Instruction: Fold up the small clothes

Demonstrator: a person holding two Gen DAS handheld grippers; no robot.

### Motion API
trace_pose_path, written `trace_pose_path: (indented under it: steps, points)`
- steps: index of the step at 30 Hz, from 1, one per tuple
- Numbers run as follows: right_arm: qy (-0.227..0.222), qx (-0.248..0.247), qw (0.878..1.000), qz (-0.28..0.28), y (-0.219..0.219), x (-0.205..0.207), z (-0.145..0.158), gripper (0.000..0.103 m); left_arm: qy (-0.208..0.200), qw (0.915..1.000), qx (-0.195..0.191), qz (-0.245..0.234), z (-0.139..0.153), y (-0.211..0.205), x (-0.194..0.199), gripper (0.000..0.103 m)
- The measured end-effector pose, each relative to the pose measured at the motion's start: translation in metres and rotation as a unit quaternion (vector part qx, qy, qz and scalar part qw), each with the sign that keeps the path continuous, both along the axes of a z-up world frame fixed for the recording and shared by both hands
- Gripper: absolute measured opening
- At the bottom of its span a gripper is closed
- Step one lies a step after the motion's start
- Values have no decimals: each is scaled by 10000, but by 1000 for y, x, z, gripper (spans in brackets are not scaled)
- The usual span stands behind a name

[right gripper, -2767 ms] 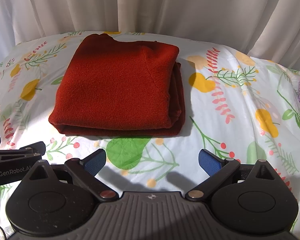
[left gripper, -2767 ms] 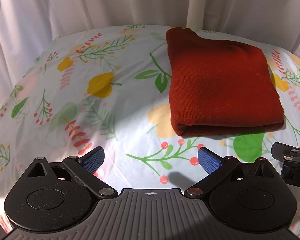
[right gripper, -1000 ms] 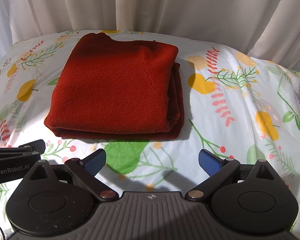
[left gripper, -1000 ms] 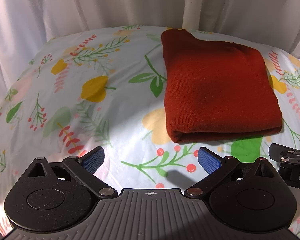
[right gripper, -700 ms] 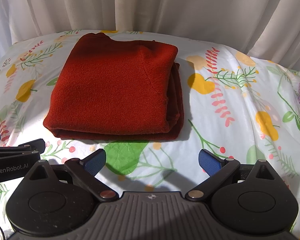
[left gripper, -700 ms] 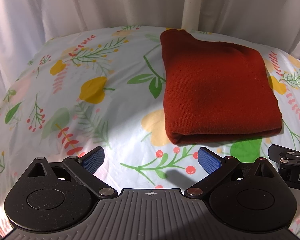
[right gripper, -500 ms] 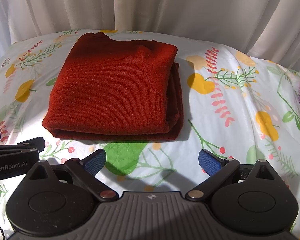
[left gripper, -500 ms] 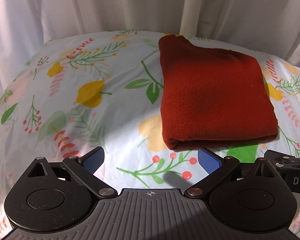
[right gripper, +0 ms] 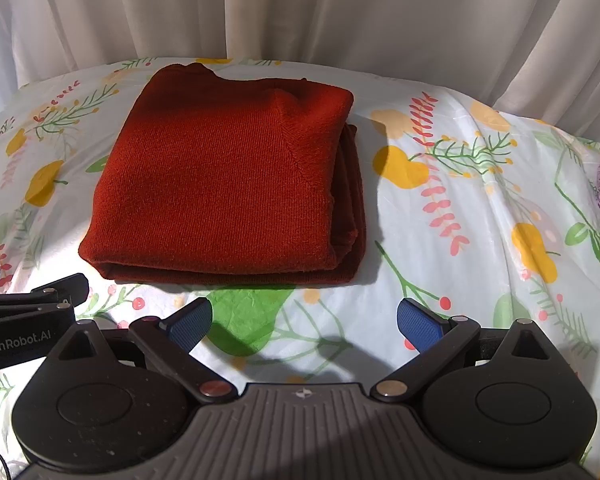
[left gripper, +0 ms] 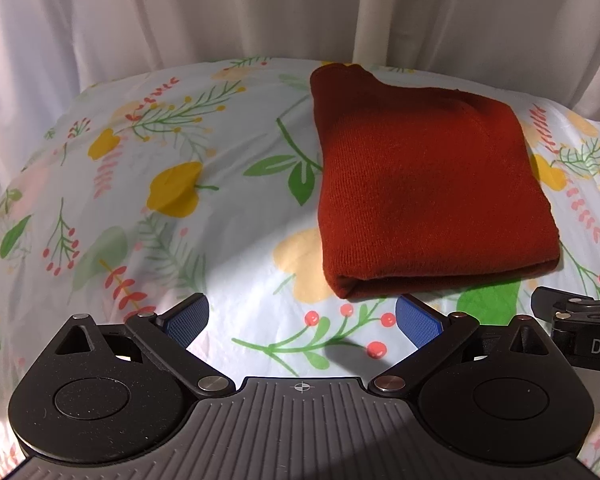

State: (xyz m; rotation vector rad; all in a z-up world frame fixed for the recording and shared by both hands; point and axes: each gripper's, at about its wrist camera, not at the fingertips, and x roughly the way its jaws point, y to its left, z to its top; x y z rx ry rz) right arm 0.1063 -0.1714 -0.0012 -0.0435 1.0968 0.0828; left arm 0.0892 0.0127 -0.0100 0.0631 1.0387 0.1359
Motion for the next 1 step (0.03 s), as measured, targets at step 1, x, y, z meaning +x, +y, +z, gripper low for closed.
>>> trace_pose_path:
  steps: [1]
  points:
    - [0,-6,10000,-10,1,0,0,99,23,10000,-19,12,-1,0,1,102]
